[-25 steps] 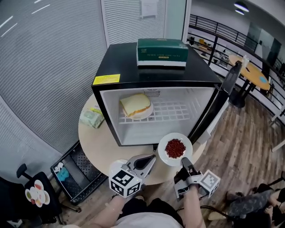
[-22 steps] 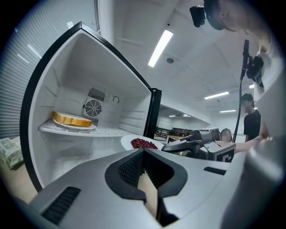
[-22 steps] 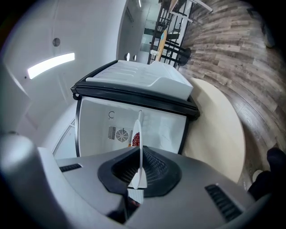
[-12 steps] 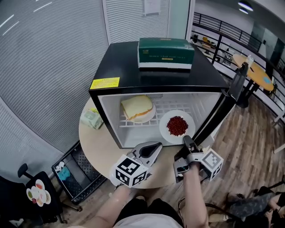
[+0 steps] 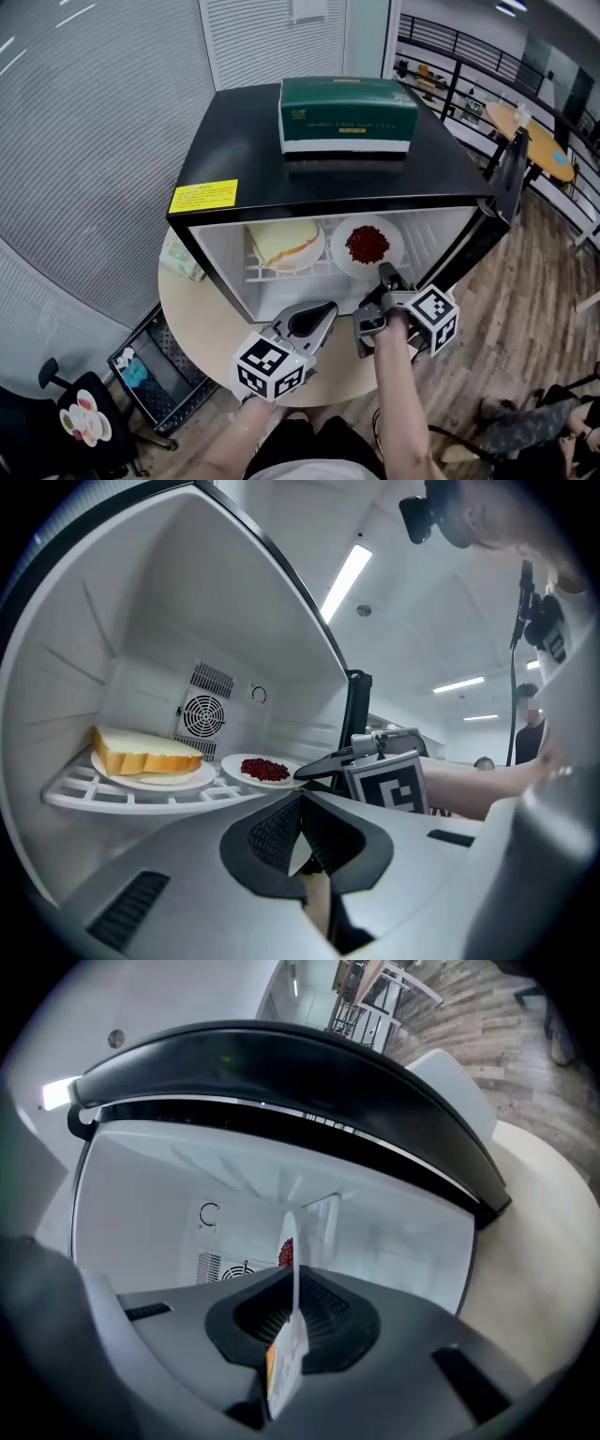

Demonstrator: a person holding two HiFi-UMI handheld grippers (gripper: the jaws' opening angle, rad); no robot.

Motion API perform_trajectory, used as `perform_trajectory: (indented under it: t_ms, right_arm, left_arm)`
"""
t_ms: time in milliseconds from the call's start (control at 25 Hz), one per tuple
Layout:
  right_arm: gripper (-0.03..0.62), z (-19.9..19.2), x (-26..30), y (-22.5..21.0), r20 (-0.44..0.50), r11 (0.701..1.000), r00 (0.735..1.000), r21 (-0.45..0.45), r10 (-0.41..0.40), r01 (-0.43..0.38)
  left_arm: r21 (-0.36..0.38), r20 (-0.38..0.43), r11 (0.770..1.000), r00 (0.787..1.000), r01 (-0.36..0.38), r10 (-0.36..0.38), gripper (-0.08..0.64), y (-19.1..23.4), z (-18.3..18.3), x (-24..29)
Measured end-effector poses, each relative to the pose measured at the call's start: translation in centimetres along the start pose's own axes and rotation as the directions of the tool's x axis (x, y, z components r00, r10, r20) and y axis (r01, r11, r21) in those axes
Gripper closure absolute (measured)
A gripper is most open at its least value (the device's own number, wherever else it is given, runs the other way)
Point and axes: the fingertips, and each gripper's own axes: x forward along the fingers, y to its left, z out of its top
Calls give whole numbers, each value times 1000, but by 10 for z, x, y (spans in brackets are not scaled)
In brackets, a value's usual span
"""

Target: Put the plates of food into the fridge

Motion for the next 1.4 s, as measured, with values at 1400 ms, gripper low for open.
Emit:
perform_trajectory:
  t_ms: [1400]
  right_arm:
    - [337,-1,33,28,129,231,951,-953,-280,197]
  left_arm:
    - [-50,5,999,1000,14,-14,555,2,-6,-5]
